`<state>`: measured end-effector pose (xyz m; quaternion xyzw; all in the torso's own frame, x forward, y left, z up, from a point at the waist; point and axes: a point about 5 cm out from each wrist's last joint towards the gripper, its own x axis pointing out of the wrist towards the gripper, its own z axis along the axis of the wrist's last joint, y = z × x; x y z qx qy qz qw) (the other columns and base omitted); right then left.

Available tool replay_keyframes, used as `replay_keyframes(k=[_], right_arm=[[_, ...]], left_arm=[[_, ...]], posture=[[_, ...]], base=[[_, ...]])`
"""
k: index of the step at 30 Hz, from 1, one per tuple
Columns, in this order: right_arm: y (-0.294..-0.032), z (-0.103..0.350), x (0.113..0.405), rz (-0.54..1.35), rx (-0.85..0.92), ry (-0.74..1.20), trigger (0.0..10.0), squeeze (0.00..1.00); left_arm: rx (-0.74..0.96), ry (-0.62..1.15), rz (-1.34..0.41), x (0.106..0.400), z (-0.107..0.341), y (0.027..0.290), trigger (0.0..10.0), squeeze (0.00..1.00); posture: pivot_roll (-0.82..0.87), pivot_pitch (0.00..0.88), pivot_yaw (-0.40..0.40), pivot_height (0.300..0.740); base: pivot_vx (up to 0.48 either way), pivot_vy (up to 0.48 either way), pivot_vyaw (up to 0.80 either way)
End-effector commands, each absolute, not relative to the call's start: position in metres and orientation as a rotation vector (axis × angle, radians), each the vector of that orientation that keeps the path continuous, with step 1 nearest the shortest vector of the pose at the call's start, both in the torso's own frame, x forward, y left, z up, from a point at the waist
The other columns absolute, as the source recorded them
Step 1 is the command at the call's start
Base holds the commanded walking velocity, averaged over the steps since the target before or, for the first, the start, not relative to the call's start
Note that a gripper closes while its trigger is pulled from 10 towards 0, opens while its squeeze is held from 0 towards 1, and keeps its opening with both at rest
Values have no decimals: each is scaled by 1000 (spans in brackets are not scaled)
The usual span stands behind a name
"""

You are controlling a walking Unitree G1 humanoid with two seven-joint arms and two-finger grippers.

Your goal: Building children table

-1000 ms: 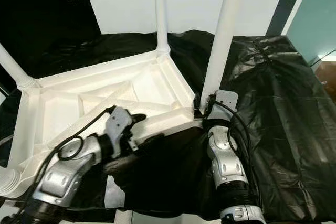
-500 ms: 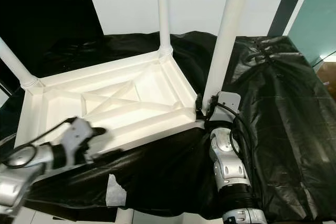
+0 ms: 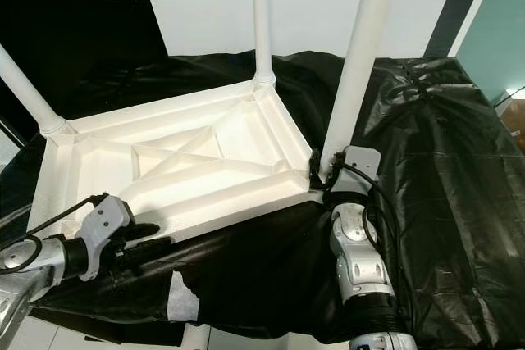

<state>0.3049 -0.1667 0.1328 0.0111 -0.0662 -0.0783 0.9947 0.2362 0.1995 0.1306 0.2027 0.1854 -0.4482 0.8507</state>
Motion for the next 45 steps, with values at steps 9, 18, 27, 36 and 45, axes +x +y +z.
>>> replay_keyframes(k=[9, 18, 27, 36, 45], right_arm=[[-178, 158, 295, -208, 66, -253, 10000, 0], [-183, 163, 296, -216, 81, -259, 10000, 0], [-182, 160, 299, -195, 61, -223, 10000, 0], [-176, 152, 299, -161, 46, -177, 10000, 0], [-168, 144, 301, -129, 38, -138, 10000, 0]], left_arm=[[496, 440, -905, 245, 110, 186, 3569, 0], [459, 430, -604, 274, 102, 161, 3412, 0], [412, 325, -542, 291, 115, 121, 7020, 0], [307, 259, -632, 293, 129, 78, 10000, 1000], [199, 214, -1045, 240, 137, 81, 10000, 0]], posture=[[-32, 45, 59, 740], [-34, 46, 63, 740], [-29, 46, 53, 740], [-32, 48, 58, 740], [-15, 51, 49, 740]], base=[[0, 0, 0], [0, 0, 0], [0, 0, 0], [0, 0, 0], [0, 0, 0]])
